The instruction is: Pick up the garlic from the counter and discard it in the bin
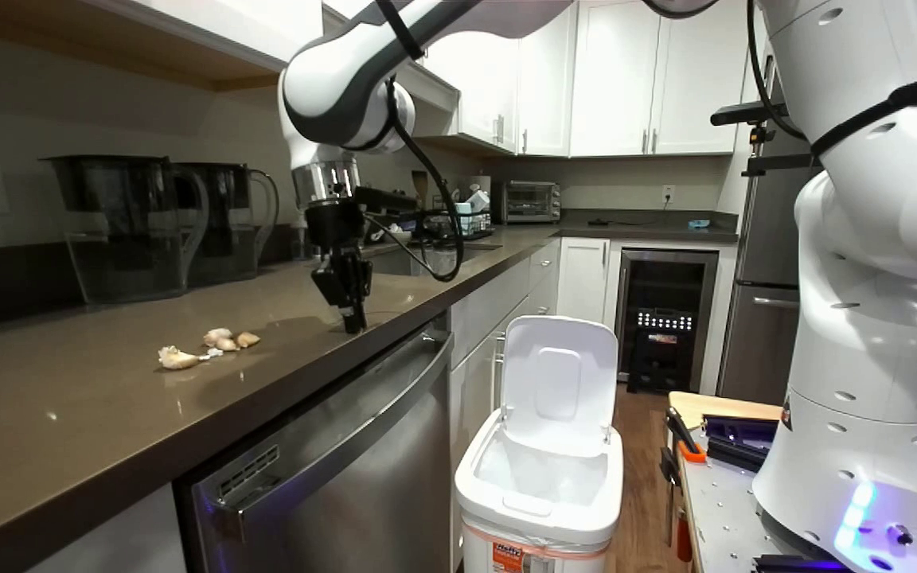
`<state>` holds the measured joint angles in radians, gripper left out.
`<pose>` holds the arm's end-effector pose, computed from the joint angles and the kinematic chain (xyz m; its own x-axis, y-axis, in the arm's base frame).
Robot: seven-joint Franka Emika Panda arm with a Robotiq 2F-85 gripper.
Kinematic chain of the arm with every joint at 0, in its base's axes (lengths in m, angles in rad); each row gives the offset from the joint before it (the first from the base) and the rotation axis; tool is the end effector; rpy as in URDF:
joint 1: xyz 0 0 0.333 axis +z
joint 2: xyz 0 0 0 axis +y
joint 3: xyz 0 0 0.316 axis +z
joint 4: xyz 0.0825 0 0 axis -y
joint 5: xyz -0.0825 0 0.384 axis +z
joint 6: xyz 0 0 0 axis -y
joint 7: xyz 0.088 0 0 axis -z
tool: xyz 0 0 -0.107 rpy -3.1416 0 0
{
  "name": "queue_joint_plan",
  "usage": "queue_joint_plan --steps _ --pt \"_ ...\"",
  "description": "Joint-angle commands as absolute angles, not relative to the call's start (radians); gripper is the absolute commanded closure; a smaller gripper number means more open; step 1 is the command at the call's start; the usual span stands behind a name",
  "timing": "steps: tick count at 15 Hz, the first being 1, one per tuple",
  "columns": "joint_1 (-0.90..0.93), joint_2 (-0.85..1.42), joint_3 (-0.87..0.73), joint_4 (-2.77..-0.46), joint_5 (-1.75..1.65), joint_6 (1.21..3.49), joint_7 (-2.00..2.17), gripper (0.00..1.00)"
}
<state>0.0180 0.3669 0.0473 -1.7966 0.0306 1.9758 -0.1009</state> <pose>0.6201 0.0406 0.3310 0.9715 0.1524 -0.1813 0.1436 -0.9878 -0.0609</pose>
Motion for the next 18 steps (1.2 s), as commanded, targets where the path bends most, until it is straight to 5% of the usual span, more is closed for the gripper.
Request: queue_joint_plan --steps 1,18 --pt "0.018 0.336 0.046 -1.834 0.039 1.930 -0.091 0.94" --pt "-0.062 -0.217 -0.065 -2.435 -0.028 2.141 0.045 0.94"
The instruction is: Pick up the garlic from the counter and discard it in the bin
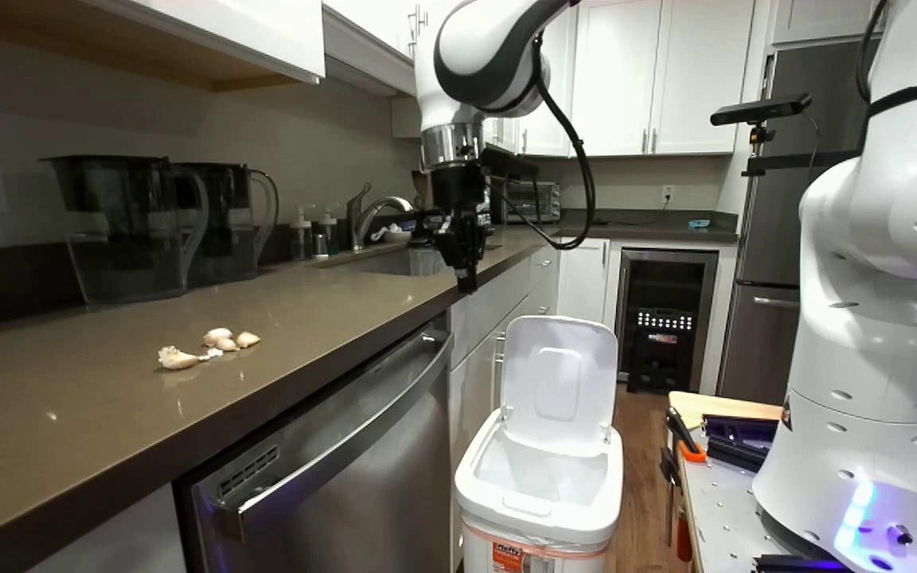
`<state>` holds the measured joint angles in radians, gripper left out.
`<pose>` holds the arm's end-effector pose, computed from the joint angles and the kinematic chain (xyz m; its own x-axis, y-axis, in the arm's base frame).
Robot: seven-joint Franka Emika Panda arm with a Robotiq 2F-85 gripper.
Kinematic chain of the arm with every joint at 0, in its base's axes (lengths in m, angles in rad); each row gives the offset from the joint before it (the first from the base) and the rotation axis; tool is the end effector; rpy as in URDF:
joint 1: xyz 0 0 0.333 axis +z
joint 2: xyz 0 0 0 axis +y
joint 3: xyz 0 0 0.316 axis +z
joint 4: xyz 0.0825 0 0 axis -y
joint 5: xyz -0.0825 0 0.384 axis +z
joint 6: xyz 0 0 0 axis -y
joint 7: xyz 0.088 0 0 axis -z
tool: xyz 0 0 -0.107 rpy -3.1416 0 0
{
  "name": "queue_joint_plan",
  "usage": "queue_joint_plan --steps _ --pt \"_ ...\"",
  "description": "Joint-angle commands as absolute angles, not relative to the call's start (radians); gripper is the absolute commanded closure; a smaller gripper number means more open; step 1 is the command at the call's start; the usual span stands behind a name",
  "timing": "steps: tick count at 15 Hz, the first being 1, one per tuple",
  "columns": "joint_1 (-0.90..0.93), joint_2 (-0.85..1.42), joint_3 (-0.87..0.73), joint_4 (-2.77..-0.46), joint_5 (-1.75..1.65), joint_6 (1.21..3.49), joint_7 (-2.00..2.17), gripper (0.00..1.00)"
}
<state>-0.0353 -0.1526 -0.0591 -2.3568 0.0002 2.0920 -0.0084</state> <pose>0.4652 -0.0441 0.3808 0.9902 -0.0837 -0.1121 -0.0854 -0.9963 -0.0101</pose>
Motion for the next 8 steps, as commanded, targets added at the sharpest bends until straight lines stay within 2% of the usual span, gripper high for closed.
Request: queue_joint_plan --steps 1,8 --pt "-0.072 -0.227 -0.072 -2.446 -0.033 2.143 0.052 0.94" --pt "-0.139 -0.230 -0.118 -2.452 -0.040 2.143 0.100 0.94"
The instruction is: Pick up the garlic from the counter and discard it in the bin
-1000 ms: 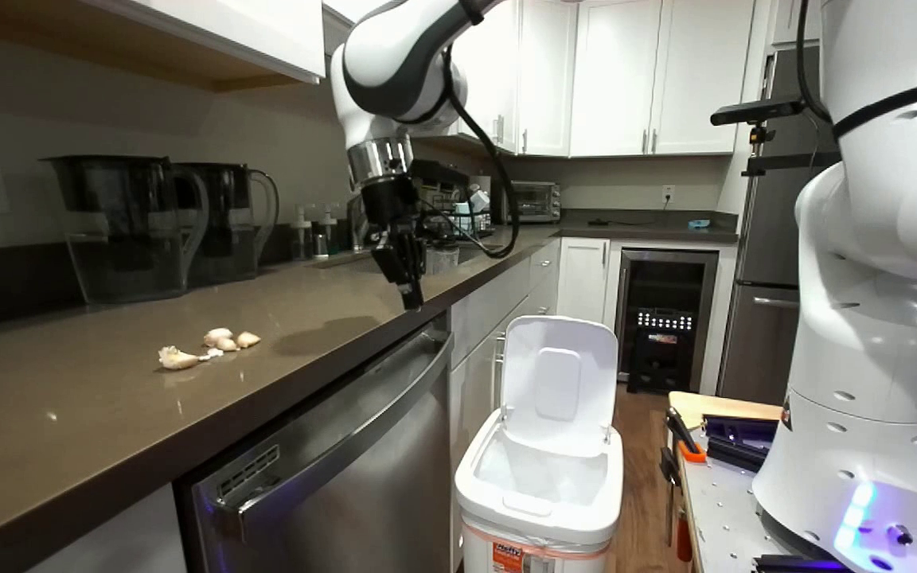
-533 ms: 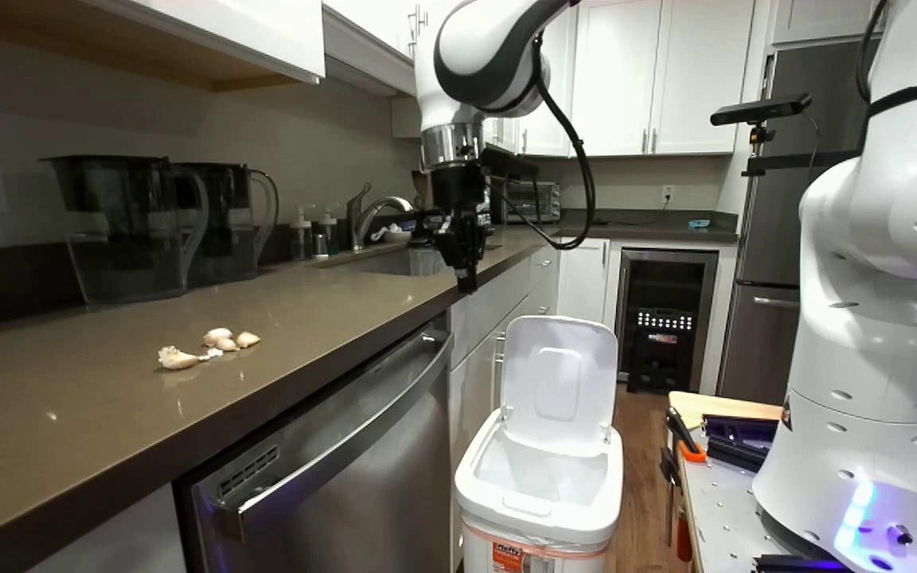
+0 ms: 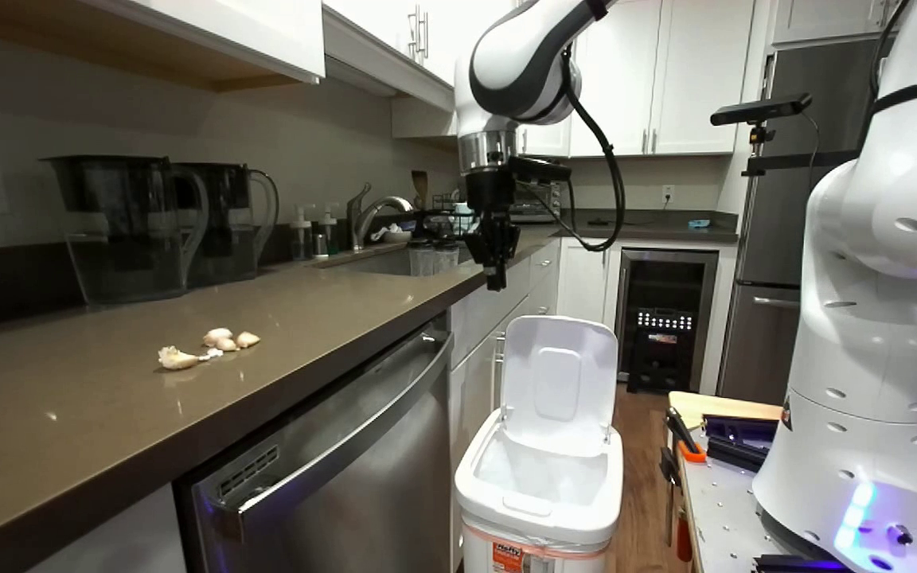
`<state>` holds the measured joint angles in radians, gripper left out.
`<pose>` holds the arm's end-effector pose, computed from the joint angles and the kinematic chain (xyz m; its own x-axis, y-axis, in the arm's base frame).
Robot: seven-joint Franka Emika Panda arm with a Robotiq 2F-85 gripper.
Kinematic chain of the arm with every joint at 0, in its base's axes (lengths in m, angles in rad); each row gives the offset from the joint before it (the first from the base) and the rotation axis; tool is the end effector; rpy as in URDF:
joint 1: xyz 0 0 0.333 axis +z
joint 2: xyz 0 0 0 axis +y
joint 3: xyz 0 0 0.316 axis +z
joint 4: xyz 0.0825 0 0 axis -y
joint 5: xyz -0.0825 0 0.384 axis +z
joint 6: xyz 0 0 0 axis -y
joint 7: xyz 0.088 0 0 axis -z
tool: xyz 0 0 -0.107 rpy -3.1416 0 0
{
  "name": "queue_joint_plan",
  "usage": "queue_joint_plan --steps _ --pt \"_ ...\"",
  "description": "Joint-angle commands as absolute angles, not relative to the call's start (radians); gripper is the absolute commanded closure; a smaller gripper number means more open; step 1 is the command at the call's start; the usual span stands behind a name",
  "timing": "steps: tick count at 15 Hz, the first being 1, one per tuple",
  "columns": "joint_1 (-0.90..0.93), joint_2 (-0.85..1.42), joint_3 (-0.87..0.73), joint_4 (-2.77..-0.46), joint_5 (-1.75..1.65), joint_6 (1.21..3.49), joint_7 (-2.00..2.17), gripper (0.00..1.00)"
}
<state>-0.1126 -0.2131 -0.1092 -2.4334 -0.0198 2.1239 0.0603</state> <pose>0.4357 -0.0991 0.3772 0.9599 -0.2628 -0.0976 -0.2642 -0.9645 -0.0014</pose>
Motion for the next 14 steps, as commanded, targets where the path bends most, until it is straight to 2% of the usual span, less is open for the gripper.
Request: queue_joint_plan --steps 1,14 --pt "-0.146 -0.225 -0.128 -2.447 -0.032 2.135 0.097 0.94" --pt "-0.216 -0.268 -0.183 -2.559 -0.019 2.116 0.209 0.94"
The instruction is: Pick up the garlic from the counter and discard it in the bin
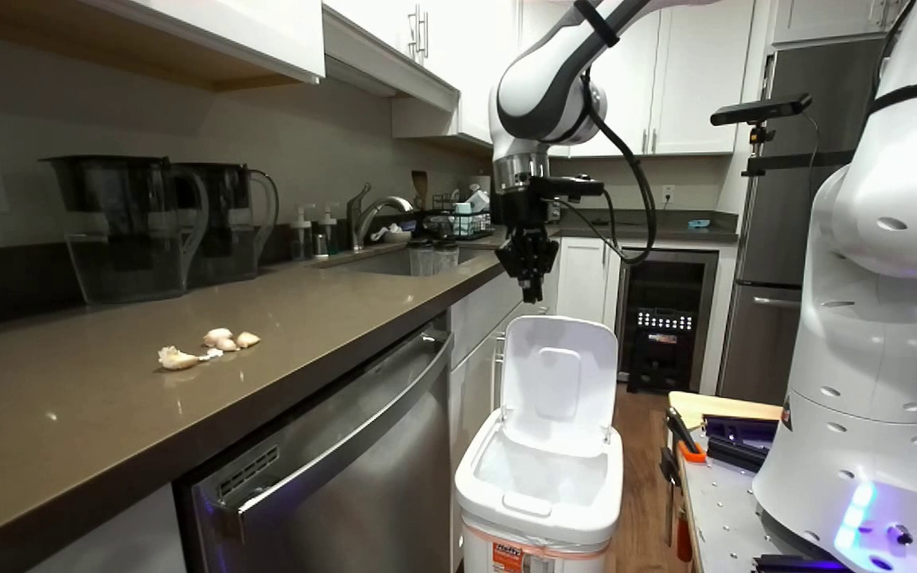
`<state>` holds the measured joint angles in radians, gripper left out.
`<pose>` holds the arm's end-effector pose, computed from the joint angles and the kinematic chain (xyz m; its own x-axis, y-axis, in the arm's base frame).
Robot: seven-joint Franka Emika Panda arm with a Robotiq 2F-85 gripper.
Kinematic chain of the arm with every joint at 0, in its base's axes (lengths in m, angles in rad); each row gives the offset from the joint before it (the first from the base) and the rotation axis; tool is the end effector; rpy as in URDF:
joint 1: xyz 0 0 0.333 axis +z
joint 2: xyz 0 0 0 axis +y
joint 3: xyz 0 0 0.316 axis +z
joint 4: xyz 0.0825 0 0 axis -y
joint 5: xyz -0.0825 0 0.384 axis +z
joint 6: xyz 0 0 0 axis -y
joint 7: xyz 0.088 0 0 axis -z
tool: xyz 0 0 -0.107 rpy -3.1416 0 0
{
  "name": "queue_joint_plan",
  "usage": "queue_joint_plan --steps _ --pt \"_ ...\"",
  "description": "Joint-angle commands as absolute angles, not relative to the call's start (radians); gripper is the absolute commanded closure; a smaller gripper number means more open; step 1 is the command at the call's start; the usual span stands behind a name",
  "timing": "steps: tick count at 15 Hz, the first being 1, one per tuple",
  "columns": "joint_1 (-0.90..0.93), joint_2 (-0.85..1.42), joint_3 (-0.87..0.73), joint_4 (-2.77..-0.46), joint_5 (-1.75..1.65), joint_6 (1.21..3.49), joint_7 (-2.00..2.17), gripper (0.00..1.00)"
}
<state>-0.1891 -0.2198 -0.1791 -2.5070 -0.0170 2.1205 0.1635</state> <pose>0.3962 -0.1524 0.3478 0.8579 -0.4846 -0.1709 -0.4916 -0.8708 0.0018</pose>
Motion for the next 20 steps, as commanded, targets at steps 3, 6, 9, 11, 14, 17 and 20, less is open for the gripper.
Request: queue_joint_plan --steps 3,6,9,11,14,17,20 --pt "-0.237 -0.284 -0.195 -2.596 -0.014 2.124 0.226 0.94" --pt "-0.261 -0.302 -0.201 -2.620 -0.025 2.140 0.261 0.94" --pt "-0.282 -0.303 -0.200 -2.611 -0.039 2.141 0.292 0.94" --pt "-0.292 -0.294 -0.200 -2.592 -0.045 2.134 0.301 0.94" --pt "-0.298 -0.275 -0.198 -2.565 -0.050 2.126 0.314 0.89" --pt "-0.284 -0.269 -0.196 -2.544 -0.034 2.116 0.293 0.56" --pt "-0.266 -0.266 -0.181 -2.521 -0.027 2.100 0.287 0.38"
